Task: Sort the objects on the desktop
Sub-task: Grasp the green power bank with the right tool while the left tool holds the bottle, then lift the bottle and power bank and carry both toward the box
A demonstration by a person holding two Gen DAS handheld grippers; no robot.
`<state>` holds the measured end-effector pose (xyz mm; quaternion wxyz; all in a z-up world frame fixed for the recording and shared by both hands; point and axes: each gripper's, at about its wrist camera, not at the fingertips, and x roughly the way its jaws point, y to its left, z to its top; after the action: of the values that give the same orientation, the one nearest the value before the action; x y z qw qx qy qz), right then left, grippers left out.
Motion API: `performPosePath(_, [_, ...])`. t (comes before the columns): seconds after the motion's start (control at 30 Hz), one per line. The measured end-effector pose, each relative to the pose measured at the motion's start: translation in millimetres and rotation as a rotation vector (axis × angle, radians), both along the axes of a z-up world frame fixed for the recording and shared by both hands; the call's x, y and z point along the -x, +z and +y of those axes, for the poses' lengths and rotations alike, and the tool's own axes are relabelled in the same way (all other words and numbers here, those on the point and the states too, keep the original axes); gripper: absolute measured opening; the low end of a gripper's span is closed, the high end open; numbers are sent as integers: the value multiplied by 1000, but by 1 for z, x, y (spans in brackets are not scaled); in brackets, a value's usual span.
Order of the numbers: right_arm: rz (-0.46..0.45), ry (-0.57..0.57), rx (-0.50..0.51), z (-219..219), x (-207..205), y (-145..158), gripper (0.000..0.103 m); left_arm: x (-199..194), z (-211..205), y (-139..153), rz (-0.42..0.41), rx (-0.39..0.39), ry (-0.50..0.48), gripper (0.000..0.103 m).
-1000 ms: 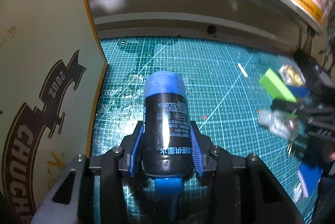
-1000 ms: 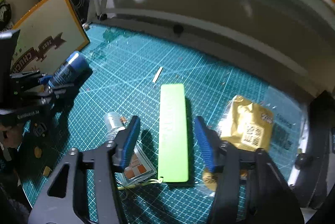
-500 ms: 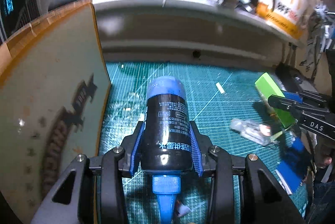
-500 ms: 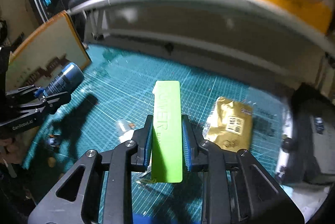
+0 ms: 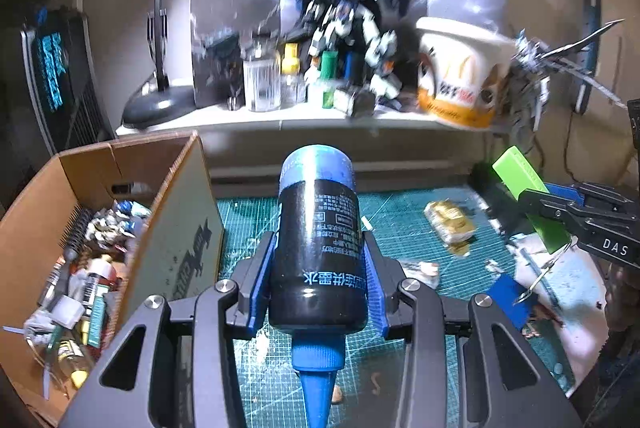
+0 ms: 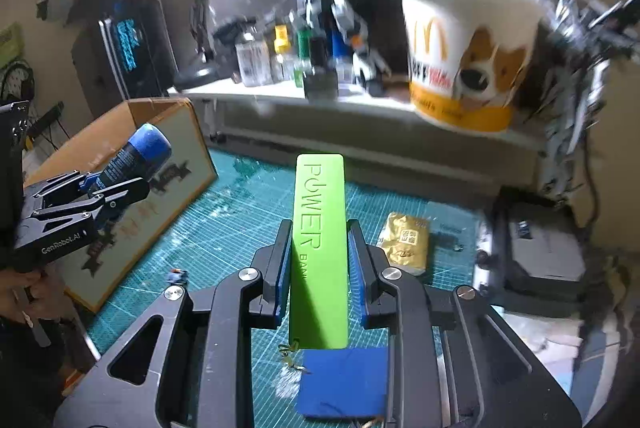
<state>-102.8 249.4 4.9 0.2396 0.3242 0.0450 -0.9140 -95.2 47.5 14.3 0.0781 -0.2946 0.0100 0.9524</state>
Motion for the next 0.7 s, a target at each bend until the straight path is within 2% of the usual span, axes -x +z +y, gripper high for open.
performPosePath(0.4, [136,-18,44,4,-76,60,23,-79,-1,61,171,-1,-30,40])
performPosePath(0.57, [169,-1,80,2,-105,74,23,-116,-16,84,247,-9,-19,40])
performPosePath(0.7, [174,30,111,-4,-123,75,23,-136,-29,91,282,-5,1,40])
